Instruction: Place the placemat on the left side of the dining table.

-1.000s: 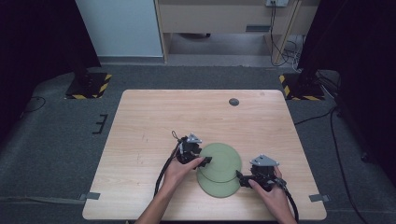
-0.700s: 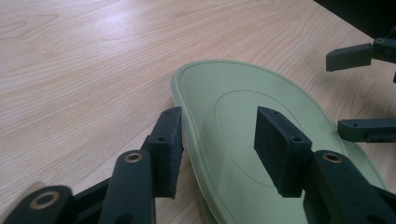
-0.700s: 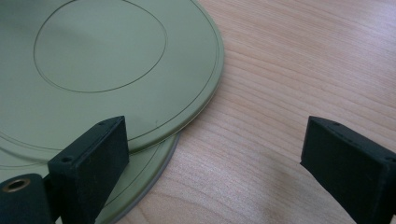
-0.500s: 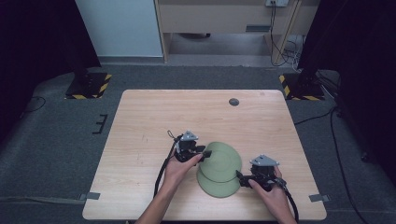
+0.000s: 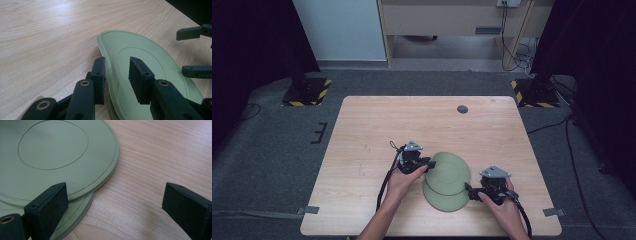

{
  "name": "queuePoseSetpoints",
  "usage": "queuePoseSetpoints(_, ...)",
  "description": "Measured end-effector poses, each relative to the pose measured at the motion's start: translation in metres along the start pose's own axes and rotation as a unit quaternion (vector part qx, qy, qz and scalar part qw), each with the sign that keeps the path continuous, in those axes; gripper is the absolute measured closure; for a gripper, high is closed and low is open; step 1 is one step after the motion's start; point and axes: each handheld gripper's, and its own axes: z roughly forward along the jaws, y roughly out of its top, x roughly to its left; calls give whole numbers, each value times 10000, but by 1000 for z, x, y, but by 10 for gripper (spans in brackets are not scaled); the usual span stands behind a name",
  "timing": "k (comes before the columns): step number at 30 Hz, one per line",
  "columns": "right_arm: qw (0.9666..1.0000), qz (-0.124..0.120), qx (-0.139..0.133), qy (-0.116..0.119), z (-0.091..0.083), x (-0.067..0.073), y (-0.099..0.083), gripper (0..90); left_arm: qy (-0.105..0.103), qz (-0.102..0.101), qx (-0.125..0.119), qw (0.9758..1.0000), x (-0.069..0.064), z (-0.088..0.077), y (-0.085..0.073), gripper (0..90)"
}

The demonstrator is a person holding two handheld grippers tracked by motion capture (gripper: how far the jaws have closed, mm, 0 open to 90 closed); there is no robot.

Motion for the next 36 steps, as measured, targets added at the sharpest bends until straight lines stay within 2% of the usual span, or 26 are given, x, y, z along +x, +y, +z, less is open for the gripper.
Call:
queuePoseSetpoints(5, 10000, -3, 1, 1, 0, 0, 0, 66, 20, -24, 105, 9999, 3, 0, -2, 702)
queuePoseSetpoints(6, 10000, 1, 0, 1, 0, 0, 0, 66, -32, -37, 134, 9999, 3, 0, -2, 702)
queuePoseSetpoints(7, 10000, -16, 4, 0, 0, 0, 0, 66, -209, -94, 168, 9996, 3, 1, -3, 723)
queuePoseSetpoints(8, 10000, -1, 2, -2, 0, 0, 0, 66, -247, -79, 207, 9994, 2, 3, -3, 737)
queuePoseSetpoints(12, 10000, -6, -1, 0, 0, 0, 0, 66, -15, 108, 197, 9997, -5, 4, 0, 729)
queuePoseSetpoints(17, 10000, -17, -8, 9, 0, 0, 0, 66, 29, 94, 65, 9999, -5, 3, 1, 725)
queuePoseSetpoints(22, 10000, -35, -17, -1, 0, 0, 0, 66, 142, 250, 66, 9996, -8, 3, 1, 741)
queuePoseSetpoints(36, 10000, -48, -34, -44, 0, 2, 0, 69, 63, 298, -54, 9995, -10, -1, 3, 798)
